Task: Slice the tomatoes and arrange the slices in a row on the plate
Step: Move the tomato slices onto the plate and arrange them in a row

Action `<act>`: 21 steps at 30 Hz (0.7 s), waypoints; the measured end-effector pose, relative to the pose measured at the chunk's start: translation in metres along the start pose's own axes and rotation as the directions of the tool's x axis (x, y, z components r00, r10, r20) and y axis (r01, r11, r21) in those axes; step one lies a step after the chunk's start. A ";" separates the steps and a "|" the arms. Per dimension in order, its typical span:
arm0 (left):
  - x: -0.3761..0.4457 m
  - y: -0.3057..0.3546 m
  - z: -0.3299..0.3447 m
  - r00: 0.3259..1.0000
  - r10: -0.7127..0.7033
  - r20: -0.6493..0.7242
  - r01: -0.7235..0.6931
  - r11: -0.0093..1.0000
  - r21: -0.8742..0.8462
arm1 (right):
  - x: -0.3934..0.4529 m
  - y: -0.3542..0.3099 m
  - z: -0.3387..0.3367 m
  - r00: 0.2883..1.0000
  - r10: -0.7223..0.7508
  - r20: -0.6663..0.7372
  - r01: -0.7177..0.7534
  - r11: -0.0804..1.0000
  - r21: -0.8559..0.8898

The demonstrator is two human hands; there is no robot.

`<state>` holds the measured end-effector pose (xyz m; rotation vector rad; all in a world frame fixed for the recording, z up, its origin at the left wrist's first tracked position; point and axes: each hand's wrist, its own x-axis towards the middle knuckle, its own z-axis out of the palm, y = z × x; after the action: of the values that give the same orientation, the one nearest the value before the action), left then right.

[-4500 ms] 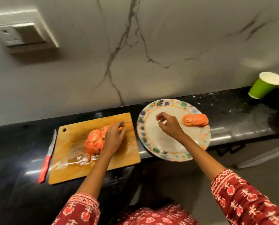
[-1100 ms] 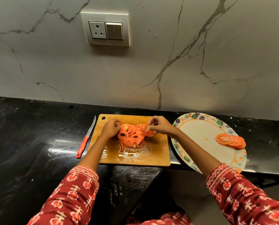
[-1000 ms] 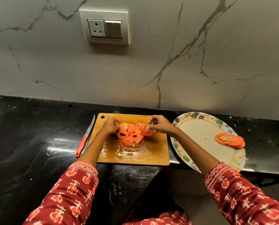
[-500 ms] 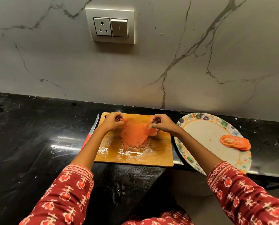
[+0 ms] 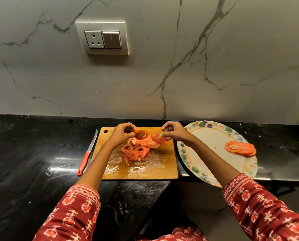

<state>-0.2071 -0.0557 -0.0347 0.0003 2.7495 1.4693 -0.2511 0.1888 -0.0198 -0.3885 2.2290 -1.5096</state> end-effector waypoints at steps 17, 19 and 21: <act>0.033 0.059 0.100 0.948 0.099 0.303 -0.111 0.994 0.024 | -0.067 0.055 -0.073 0.954 0.176 -0.244 -0.134 0.975 0.178; 0.042 0.071 0.116 0.936 0.122 0.329 -0.137 0.990 0.021 | -0.076 0.064 -0.094 0.931 0.209 -0.300 -0.154 0.969 0.195; 0.052 0.082 0.136 0.922 0.121 0.368 -0.139 0.990 0.022 | -0.088 0.073 -0.117 0.897 0.243 -0.370 -0.183 0.965 0.189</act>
<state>-0.2571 0.1034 -0.0431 0.4225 2.5165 1.2727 -0.2303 0.3506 -0.0338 0.2225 2.3292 -1.7360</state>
